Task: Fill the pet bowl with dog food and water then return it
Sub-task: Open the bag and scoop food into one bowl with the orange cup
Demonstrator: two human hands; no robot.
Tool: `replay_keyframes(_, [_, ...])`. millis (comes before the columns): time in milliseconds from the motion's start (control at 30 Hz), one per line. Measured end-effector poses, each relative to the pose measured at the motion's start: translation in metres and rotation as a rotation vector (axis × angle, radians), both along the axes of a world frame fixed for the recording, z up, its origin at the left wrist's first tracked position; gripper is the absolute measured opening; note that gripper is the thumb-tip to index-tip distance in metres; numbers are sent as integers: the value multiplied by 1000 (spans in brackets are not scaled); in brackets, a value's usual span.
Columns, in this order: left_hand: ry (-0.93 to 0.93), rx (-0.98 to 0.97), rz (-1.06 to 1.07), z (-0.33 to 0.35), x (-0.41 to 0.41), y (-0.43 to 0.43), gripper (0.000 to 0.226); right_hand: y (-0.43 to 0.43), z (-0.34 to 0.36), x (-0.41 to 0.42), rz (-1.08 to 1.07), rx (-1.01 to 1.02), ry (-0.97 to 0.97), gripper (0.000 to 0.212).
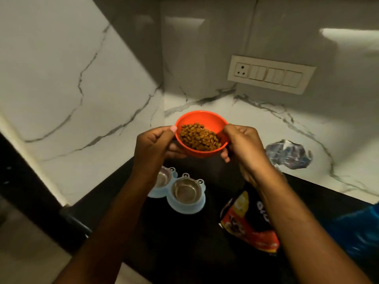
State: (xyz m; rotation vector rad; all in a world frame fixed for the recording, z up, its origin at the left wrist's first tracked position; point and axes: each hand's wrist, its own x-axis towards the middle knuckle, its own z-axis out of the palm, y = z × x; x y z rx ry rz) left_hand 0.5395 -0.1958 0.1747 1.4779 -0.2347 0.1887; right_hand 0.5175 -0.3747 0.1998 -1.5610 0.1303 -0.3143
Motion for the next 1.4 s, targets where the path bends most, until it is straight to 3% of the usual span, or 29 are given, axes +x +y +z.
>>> replay_keyframes(100, [60,-7,18,-10,29,35,25,34,-15,30,25,20,19,20])
replay_keyframes(300, [161,-7,-59,-41,88,94,19,82,-59,88,43,-83,73,24])
replay_keyframes(600, [300,308,-171,-126,162,124,16,104,-163,122,-47,-371,186,18])
replay_keyframes(800, [414,399,-255,-174,179,116,20,104,-209,121,-132,-622,216,21])
replay_keyframes(1167, [336,365,-157,-210,188,119,24,111,-224,117,-92,-682,191,38])
replay_keyframes(1400, [120,453,-52,-226,182,123,23,115,-233,115,-123,-760,210,37])
